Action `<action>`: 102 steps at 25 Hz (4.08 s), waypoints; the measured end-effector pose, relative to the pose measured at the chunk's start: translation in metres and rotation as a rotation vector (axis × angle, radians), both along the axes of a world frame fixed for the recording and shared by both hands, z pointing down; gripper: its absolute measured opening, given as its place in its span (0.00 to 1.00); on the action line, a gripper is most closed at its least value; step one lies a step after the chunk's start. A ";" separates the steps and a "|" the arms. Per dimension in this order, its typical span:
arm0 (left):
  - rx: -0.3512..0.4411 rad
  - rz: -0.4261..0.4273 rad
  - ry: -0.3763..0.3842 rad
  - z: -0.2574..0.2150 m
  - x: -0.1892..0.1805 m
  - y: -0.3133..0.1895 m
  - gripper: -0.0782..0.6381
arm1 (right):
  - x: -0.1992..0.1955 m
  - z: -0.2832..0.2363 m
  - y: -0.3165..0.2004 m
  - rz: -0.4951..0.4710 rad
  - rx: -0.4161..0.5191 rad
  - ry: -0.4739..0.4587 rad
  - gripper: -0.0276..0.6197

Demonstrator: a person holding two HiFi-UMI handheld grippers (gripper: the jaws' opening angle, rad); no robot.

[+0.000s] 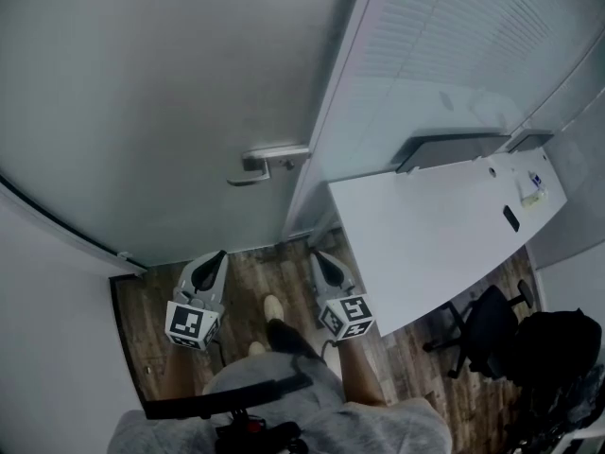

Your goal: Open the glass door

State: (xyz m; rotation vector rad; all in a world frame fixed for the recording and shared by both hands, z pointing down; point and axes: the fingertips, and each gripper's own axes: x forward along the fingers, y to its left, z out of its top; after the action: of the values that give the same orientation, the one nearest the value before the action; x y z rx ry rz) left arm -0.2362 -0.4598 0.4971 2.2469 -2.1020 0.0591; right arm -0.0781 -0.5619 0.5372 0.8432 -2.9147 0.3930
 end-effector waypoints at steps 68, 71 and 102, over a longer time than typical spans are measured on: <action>-0.430 0.419 -0.942 0.116 -0.055 -0.210 0.27 | 0.026 0.047 -0.142 0.152 -0.089 0.021 0.05; -0.424 0.417 -0.958 0.118 -0.053 -0.209 0.21 | 0.027 0.047 -0.142 0.153 -0.086 0.022 0.05; -0.394 0.433 -1.026 0.117 -0.037 -0.191 0.18 | 0.034 0.036 -0.115 0.160 -0.059 0.021 0.05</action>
State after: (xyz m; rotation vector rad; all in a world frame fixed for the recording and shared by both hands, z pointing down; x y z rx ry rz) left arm -0.2731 -0.6505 0.6144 2.5852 -1.5221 1.7779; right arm -0.0445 -0.6771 0.5736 1.0686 -2.8105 0.4769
